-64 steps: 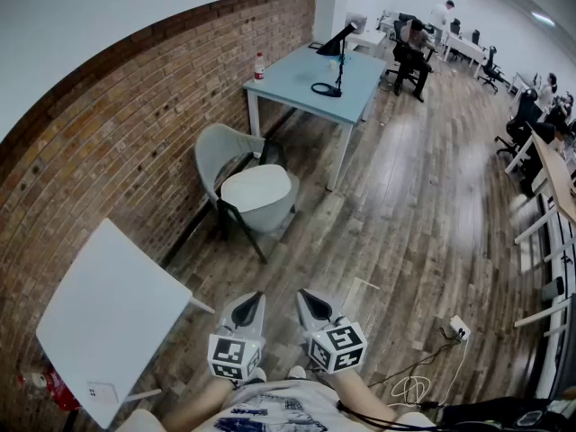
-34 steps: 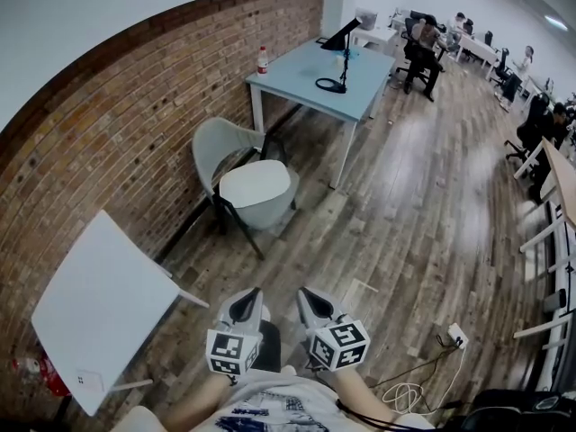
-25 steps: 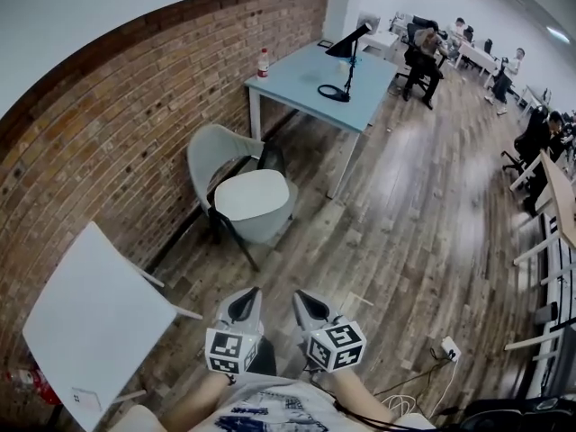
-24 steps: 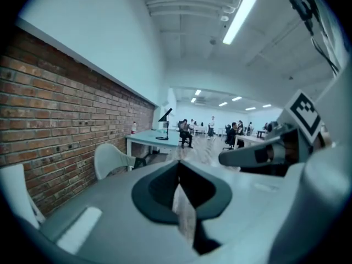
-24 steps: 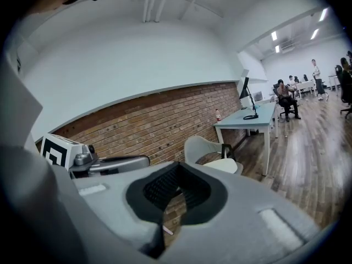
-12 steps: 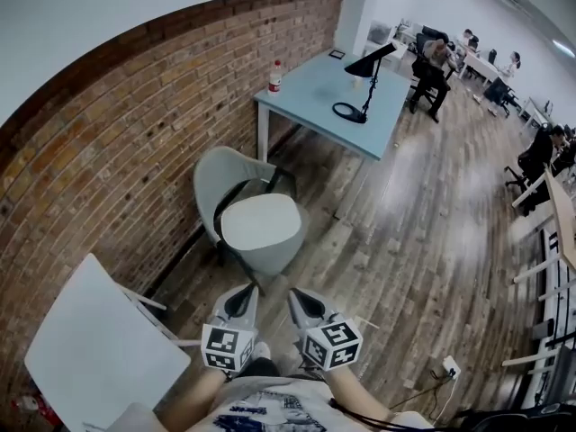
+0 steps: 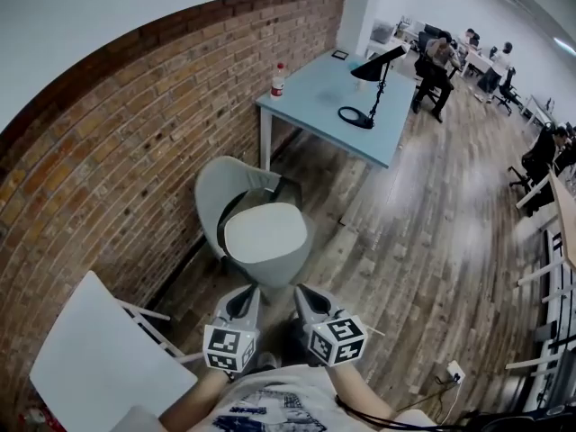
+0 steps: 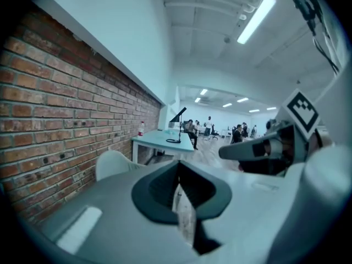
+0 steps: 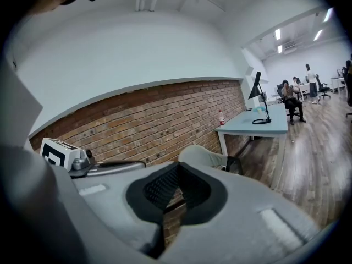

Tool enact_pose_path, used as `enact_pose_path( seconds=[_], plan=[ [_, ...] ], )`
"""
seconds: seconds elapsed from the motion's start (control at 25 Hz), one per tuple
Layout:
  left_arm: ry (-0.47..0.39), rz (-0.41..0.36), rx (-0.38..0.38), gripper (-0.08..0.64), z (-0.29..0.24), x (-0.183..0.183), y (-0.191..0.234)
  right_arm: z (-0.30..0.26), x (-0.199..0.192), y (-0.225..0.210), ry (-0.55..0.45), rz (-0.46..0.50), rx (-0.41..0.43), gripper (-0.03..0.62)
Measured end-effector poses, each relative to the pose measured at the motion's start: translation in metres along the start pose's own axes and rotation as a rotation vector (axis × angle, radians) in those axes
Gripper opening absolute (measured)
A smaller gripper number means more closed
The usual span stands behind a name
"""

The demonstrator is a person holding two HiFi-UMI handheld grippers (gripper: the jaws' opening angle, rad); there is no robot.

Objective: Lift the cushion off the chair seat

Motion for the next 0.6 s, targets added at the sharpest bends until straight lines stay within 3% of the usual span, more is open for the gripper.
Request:
enact_pose_path(
  seconds=[0.6],
  plan=[
    [0.068,0.040,0.073,-0.009,-0.139,0.019,0.097,-0.159,0.051,-0.088,0.066,-0.001,0.071,-0.002]
  ],
)
Point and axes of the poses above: the fingertips, and each gripper's own axes: z backward along the fingers, y to its left, x out of its top, the point moved 5 cm from there along z, backward along the fingers, and after that the axes turned 8 degrees about -x, right-handed, at the moved point
